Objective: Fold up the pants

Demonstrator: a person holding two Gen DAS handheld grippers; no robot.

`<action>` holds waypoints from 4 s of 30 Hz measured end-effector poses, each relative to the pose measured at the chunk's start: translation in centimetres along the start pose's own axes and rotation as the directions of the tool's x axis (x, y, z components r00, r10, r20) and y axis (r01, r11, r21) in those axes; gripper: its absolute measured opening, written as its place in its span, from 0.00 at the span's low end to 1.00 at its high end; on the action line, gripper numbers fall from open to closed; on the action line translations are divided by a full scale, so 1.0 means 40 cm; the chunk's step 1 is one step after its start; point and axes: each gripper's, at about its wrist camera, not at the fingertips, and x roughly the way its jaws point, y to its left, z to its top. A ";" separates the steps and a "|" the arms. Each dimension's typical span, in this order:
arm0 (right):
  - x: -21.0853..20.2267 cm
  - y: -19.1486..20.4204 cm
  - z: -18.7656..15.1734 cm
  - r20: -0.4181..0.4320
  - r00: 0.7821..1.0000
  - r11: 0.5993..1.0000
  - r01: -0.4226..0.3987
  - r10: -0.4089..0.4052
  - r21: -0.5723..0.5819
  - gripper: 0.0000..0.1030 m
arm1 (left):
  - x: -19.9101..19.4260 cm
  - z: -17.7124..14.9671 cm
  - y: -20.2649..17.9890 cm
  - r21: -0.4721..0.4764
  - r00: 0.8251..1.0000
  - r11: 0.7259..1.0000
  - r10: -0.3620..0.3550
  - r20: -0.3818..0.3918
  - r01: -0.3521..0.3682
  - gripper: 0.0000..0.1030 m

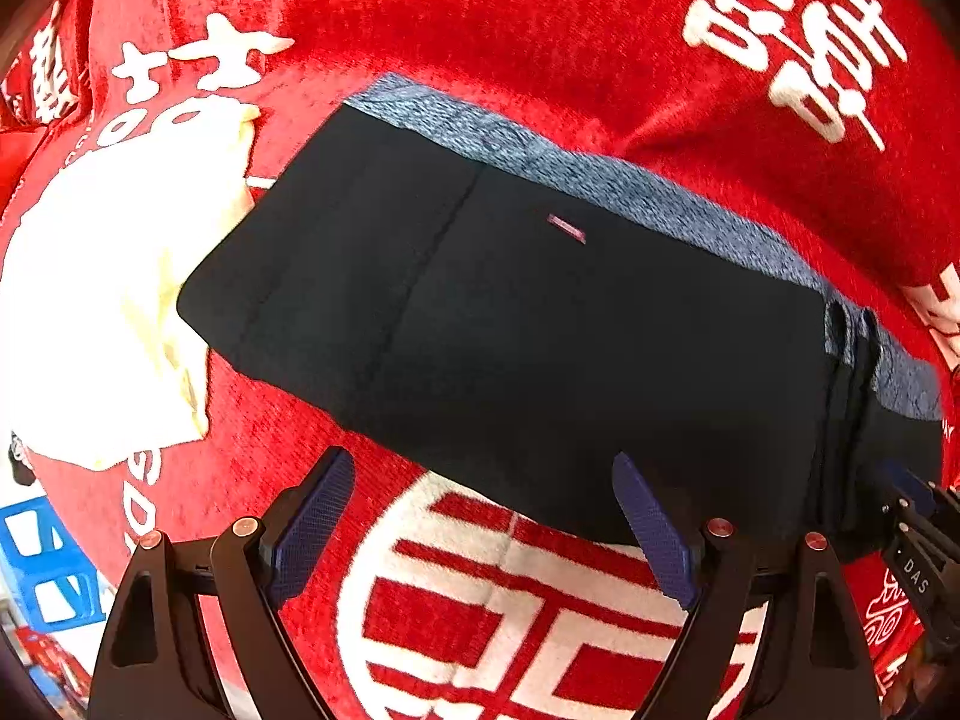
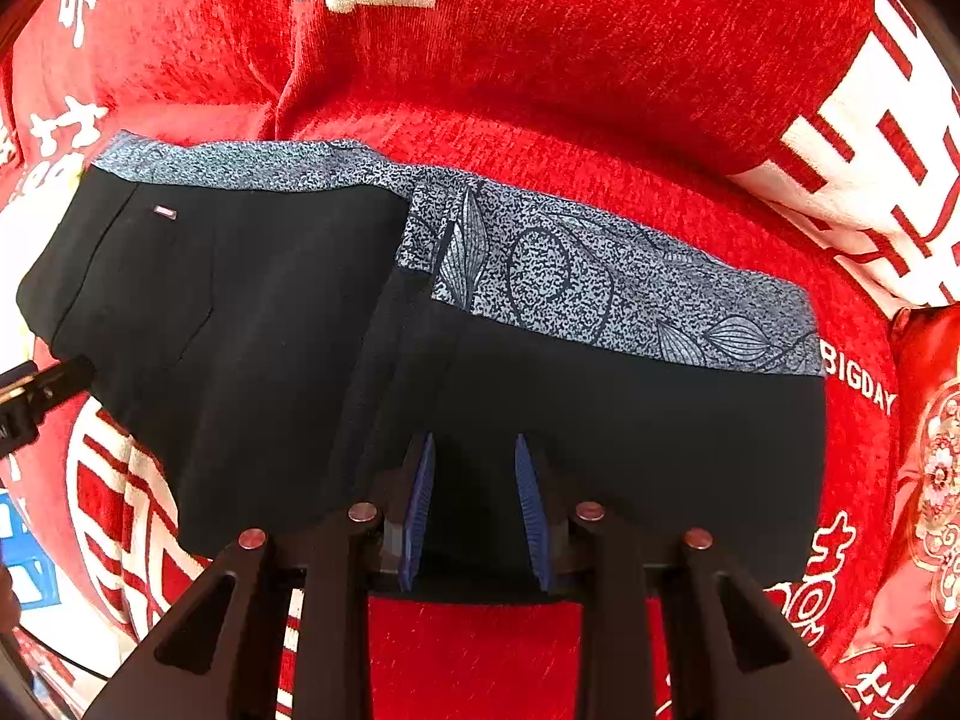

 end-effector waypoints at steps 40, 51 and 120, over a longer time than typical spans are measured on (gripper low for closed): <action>0.050 0.158 0.005 -0.003 0.998 0.992 -0.068 0.068 -0.109 0.47 | 0.086 0.013 0.274 -0.263 0.956 0.920 -0.294 0.024 0.290 0.86; 0.048 0.157 0.006 -0.003 0.997 0.992 -0.074 0.074 -0.106 0.47 | 0.124 0.019 0.312 -0.364 0.835 0.755 -0.529 0.154 0.545 0.86; -0.088 0.456 0.418 -0.396 0.808 0.781 -0.559 0.436 -0.280 0.18 | -0.112 -0.036 -0.157 0.355 0.895 0.904 0.062 0.442 -0.238 0.36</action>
